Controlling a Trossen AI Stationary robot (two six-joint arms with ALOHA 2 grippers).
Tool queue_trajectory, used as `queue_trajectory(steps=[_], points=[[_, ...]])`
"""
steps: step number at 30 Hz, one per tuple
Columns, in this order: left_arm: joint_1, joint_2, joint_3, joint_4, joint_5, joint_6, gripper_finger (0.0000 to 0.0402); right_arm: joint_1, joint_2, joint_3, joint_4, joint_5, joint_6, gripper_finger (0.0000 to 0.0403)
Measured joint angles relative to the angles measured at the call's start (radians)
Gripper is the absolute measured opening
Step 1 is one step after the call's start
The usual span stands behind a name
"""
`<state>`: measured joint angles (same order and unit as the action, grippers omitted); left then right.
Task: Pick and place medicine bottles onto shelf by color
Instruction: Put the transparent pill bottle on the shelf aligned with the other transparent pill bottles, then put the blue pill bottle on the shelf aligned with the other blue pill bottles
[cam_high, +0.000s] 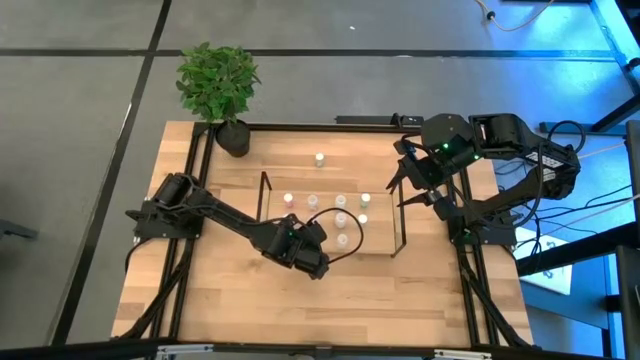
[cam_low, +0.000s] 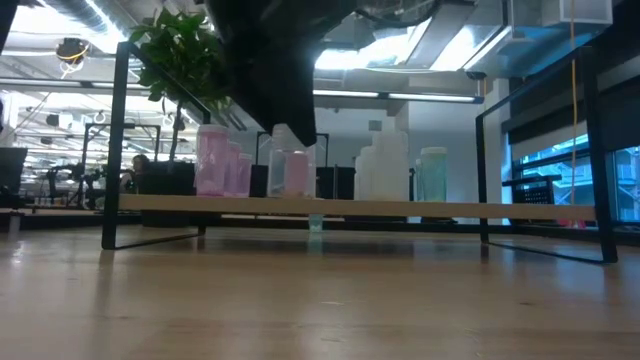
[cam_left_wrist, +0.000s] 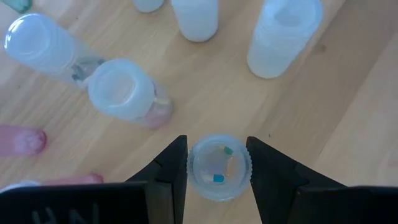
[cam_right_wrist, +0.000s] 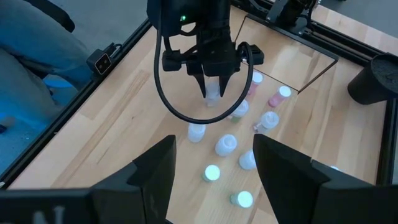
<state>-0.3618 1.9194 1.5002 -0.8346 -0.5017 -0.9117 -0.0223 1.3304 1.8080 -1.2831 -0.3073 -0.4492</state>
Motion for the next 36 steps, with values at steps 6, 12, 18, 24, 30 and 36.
queue_trajectory(steps=[6,12,18,24,30,36], points=[[0.010,0.000,0.000,0.013,-0.002,0.005,0.0124,0.000,0.000,0.000,0.000,0.000,0.000,0.0217],[0.010,0.000,0.000,0.015,-0.003,0.005,0.0142,0.000,0.000,0.000,0.000,0.000,0.000,0.0217],[0.010,0.000,0.000,0.014,-0.022,0.005,0.0198,0.000,0.000,0.000,0.000,0.000,0.000,0.0217],[0.010,0.000,0.000,0.013,-0.032,0.005,0.0248,0.000,0.000,0.000,0.000,0.000,0.000,0.0217],[0.005,-0.013,0.001,0.004,-0.029,0.005,0.0274,0.000,0.000,0.000,0.000,0.000,0.000,0.0217],[-0.016,-0.064,0.004,-0.001,-0.010,0.006,0.0273,0.000,0.000,0.000,0.002,0.000,0.000,0.0217]])
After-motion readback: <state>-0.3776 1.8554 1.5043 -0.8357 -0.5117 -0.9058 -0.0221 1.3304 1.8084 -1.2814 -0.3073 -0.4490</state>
